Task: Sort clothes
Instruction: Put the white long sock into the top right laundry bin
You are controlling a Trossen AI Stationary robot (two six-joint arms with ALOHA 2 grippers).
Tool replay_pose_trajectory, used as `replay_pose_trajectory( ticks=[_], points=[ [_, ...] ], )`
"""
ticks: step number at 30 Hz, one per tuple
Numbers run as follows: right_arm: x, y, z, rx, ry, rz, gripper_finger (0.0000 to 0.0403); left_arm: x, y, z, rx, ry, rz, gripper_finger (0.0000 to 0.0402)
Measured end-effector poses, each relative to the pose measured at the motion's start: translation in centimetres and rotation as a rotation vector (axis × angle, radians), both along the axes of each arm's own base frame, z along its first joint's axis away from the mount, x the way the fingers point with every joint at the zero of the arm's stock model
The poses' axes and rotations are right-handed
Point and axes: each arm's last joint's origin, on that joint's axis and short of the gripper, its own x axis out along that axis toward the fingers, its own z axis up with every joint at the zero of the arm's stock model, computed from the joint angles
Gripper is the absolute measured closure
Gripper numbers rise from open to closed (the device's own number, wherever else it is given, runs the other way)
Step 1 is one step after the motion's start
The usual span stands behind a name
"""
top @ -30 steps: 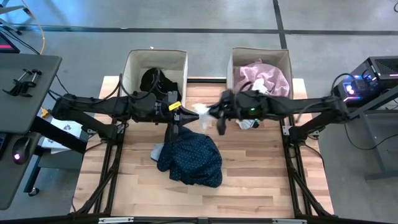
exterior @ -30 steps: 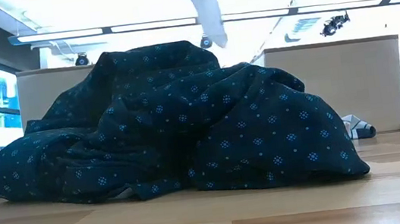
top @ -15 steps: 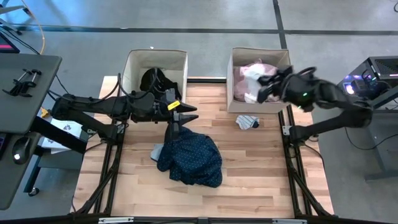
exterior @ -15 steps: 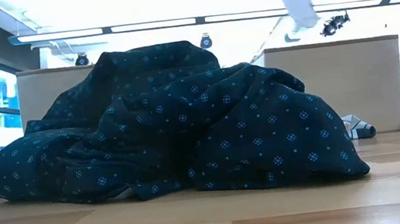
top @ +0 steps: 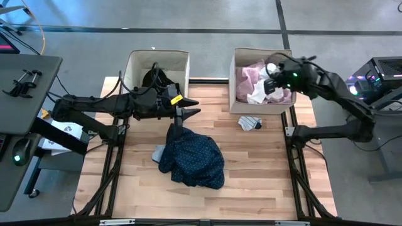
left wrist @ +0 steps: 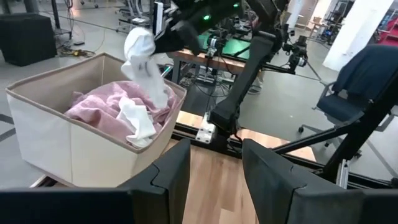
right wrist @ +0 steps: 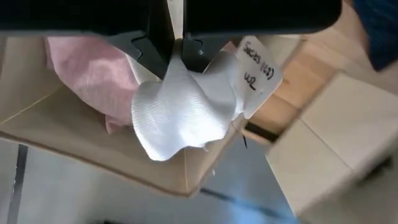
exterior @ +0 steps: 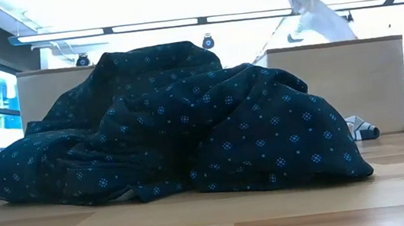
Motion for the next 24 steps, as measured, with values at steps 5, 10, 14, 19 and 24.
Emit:
replay_pose_trajectory(
  ticks=[5,10,14,19,24],
  points=[
    [1.6,-2.9,-1.6,0.048,0.138,0.028,0.0402,0.0,0.0,0.0,-0.001,0.0,-0.003,0.0266],
    [2.8,-5.7,-3.4,0.098,0.26,0.042,0.0402,-0.1,-0.5,-0.2,0.0,0.019,-0.021,0.0266],
    [3.4,-7.7,-4.8,0.136,0.345,0.058,0.0402,-0.1,-1.0,-0.4,-0.015,0.039,-0.033,0.0266],
    [4.1,-10.0,-6.7,0.209,0.411,0.094,0.0402,-0.2,-1.7,-0.5,-0.04,0.045,-0.052,0.0266],
    [4.8,-12.0,-8.9,0.315,0.444,0.103,0.0402,-0.3,-2.4,-0.5,-0.039,0.046,-0.079,0.0266]
  ],
)
